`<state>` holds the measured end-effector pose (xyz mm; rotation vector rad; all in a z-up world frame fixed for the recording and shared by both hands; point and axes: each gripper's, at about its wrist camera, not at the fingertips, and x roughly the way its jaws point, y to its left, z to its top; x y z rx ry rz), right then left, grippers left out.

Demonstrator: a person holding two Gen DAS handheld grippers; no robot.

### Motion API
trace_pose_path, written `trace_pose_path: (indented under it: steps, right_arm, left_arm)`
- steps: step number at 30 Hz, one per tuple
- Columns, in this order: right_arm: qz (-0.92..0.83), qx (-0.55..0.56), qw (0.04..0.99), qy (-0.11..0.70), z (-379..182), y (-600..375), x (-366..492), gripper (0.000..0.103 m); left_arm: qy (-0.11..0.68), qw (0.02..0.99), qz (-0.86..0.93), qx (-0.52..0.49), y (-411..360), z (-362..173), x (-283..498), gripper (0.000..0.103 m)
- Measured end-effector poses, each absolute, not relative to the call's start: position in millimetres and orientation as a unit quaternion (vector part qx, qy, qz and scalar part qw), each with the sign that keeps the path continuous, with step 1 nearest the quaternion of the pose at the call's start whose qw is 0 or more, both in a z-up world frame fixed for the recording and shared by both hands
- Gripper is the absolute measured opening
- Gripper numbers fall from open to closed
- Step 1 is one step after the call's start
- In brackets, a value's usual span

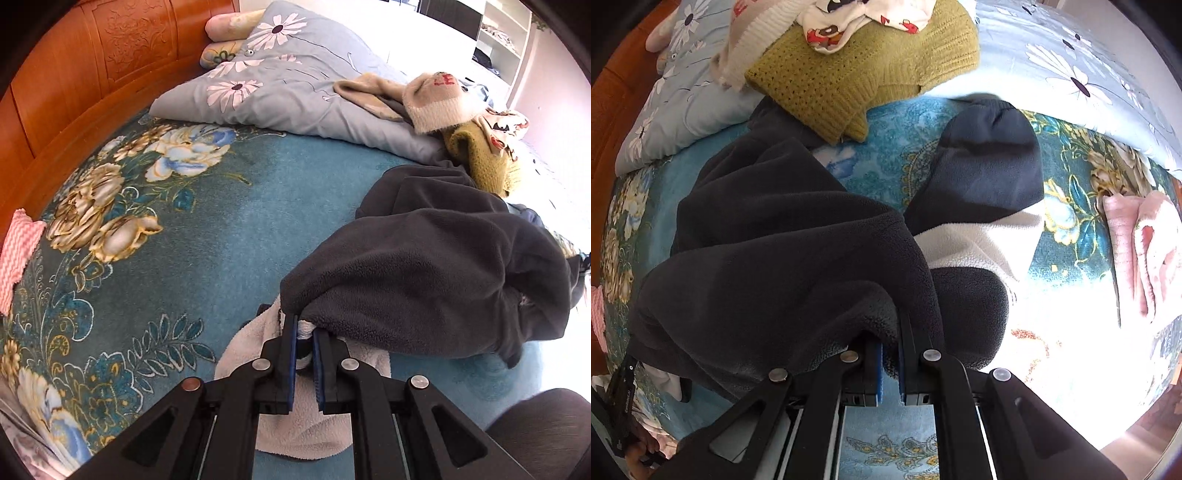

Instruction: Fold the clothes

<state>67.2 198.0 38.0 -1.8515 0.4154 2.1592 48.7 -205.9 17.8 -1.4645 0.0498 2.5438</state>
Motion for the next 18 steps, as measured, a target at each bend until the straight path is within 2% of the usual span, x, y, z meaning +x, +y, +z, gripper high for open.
trace_pose_path:
  steps: [7, 11, 15, 18]
  right_arm:
    - [0.799, -0.575, 0.075, 0.158, 32, 211, 79, 0.006]
    - [0.839, -0.519, 0.023, 0.163, 60, 222, 87, 0.006]
    - [0.877, -0.446, -0.034, 0.175, 118, 235, 92, 0.006]
    - [0.897, -0.393, -0.072, 0.190, 160, 246, 96, 0.006]
  left_arm:
    - [0.042, 0.022, 0.893, -0.448, -183, 28, 72, 0.007]
    - [0.030, -0.024, 0.908, -0.418, -168, 77, 93, 0.007]
    - [0.068, -0.065, 0.930, -0.355, -146, 147, 107, 0.007]
    - [0.061, -0.086, 0.944, -0.313, -140, 198, 120, 0.007]
